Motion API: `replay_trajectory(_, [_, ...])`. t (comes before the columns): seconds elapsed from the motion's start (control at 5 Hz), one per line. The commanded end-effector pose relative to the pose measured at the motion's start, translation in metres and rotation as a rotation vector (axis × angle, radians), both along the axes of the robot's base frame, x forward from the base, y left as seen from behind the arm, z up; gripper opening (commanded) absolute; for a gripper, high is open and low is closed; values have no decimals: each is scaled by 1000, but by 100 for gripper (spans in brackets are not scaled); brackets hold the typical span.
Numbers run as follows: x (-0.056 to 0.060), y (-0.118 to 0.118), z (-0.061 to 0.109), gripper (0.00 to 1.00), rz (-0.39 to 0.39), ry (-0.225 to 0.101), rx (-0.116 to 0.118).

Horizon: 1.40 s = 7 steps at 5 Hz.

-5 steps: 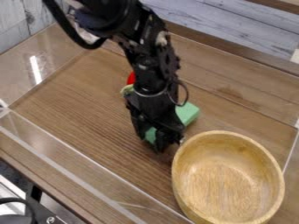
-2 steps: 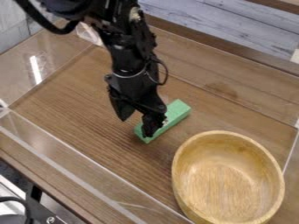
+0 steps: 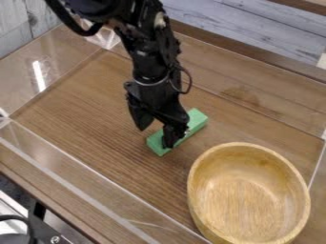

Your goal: Put the green block in the brown bowl

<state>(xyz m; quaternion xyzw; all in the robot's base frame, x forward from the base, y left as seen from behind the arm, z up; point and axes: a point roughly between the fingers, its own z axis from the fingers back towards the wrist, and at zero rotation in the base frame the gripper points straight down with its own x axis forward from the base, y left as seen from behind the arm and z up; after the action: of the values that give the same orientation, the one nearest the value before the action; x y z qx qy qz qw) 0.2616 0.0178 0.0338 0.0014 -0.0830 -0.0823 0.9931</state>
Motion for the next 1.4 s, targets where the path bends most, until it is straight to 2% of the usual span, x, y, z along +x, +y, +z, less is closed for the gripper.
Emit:
replay_trajectory(0.0, [3, 5, -3, 100, 9, -23, 5])
replay_trajectory(0.2, [5, 16, -8, 0, 17, -26, 1])
replay_trajectory(0.6, [15, 0, 11, 0, -39, -59, -23])
replay_trajectory(0.8, [26, -5, 37, 0, -82, -83, -38])
replay_trajectory(1.0, [47, -8, 73, 0, -109, -131, -52])
replay_trajectory(1.2, [56, -21, 69, 0, -80, -127, -53])
